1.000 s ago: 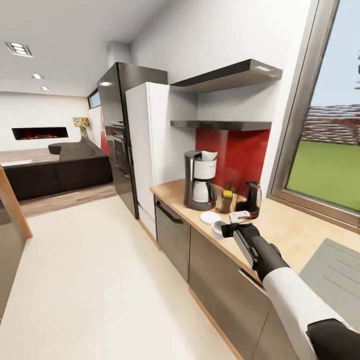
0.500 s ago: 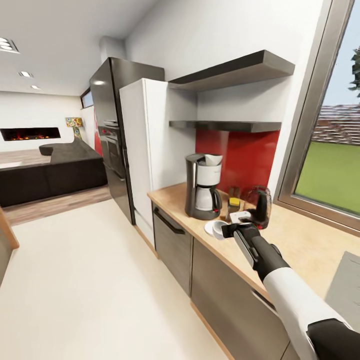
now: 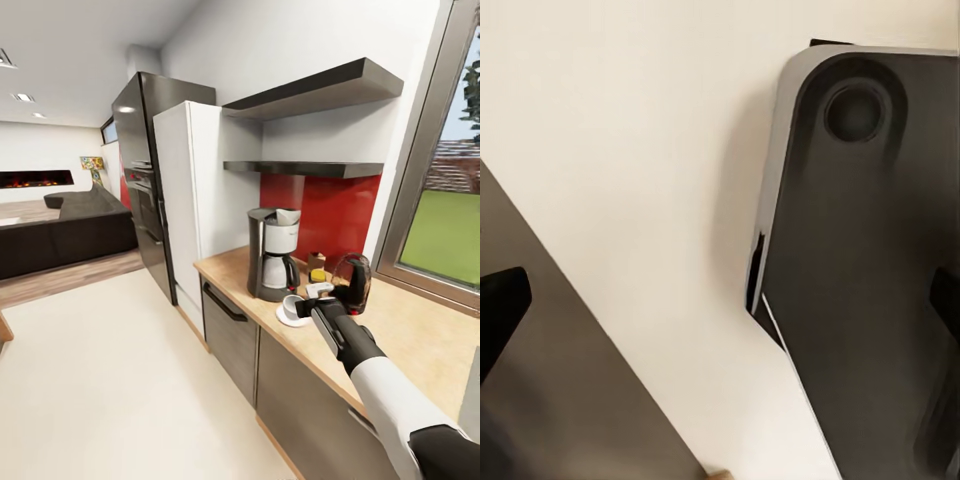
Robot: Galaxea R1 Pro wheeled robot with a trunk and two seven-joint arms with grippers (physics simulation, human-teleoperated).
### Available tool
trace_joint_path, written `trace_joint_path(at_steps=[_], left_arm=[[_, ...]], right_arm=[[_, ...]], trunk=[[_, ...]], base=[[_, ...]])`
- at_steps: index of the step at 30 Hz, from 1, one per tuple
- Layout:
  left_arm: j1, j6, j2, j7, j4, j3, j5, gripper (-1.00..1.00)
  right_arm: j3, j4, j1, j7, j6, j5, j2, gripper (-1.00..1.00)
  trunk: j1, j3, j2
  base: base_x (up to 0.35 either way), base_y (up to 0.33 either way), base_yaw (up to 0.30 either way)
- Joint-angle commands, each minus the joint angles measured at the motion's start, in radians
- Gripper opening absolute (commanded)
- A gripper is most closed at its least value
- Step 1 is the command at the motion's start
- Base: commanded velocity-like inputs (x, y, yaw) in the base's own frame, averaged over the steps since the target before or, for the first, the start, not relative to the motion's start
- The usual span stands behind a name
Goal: Set up a coffee station on the kitchen countertop: keep the coffee maker on the countertop, move the bottle of coffee from the kitchen shelf to the counter next to the coffee maker, place a paper coffee filter on top of the coffee maker, put the saucer next to the coffee maker with the coffee cup on the saucer, and place the electric kettle next to the coffee maker.
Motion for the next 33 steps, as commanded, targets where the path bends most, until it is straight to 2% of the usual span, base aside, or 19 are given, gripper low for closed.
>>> trace_joint_path(at_steps=[1,12,28,30,33], left_arm=[[0.0,-0.003,0.0,-0.001,-0.001,0.007,0.004,1.0],[0.001,-0.002,-0.001,-0.001,-0.001,0.007,0.005,1.0],[0.002,-0.002,-0.001,-0.001,-0.001,0.007,0.004,1.0],[0.002,-0.003,-0.001,-0.001,-0.001,0.007,0.004,1.0],[0.002,-0.004,-0.001,-0.001,-0.001,0.007,0.004,1.0]], right_arm=[[0.006,-0.001,-0.001,-0.008,0.004,-0.008,-0.001,-1.0],[0.006,0.003,-0.001,-0.01,0.004,-0.006,-0.002,-1.0],[0.005,0.056,0.0,-0.016,0.007,-0.004,-0.006,-1.0],[0.004,0.061,0.0,-0.024,0.007,-0.004,-0.008,-1.0],[0.005,0.064,-0.001,-0.1,0.007,-0.005,-0.007,-1.0]], trunk=[[0.0,-0.002,-0.001],[0.0,-0.002,-0.001],[0.0,-0.002,-0.001],[0.0,-0.002,-0.001],[0.0,-0.002,-0.001]], base=[[0.001,0.0,-0.095],[0.123,0.097,-0.012],[0.011,0.009,0.0],[0.067,0.0,0.0],[0.229,0.0,0.0]])
